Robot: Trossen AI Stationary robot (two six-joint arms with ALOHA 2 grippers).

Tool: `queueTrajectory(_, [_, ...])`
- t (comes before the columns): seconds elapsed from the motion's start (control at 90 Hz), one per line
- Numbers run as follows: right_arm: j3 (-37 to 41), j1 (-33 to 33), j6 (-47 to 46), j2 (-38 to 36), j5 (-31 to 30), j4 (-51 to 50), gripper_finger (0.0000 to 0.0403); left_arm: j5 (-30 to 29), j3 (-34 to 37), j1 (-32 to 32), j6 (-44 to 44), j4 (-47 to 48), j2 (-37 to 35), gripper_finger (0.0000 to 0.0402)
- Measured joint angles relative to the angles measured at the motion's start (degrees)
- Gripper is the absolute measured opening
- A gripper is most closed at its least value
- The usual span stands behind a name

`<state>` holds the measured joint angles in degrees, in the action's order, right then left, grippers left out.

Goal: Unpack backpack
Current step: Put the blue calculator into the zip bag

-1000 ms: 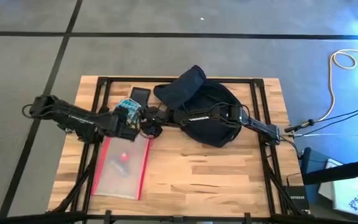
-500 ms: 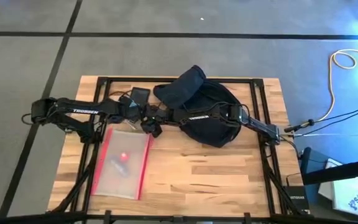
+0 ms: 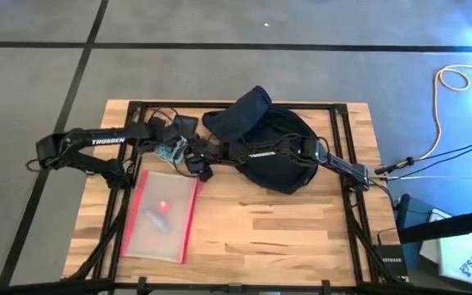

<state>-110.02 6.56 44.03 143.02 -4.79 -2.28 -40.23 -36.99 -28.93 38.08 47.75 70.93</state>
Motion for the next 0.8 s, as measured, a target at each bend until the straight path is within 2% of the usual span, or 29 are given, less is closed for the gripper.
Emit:
queueTrajectory(0.244, [0.0, -0.5, 3.8, 0.0, 1.9, -1.4, 0.0161, 1.0, 0.0, -8.6, -5.9, -6.3, 1.1, 0.0])
queueTrajectory(0.478, [0.0, -2.0, 9.2, 0.0, 1.7, -0.7, 0.0161, 5.1, 0.0, -9.2, -7.9, -8.2, 7.2, 0.0])
queueTrajectory(0.644, [0.0, -3.2, 13.9, 0.0, -5.1, 1.2, 0.0161, 4.1, 0.1, -8.1, -6.8, -8.9, 9.8, 0.0])
queueTrajectory(0.8, [0.1, -3.3, 18.1, 0.0, -8.5, 2.6, 0.0161, 7.0, 0.1, -6.4, -6.5, -12.0, 9.8, 0.0])
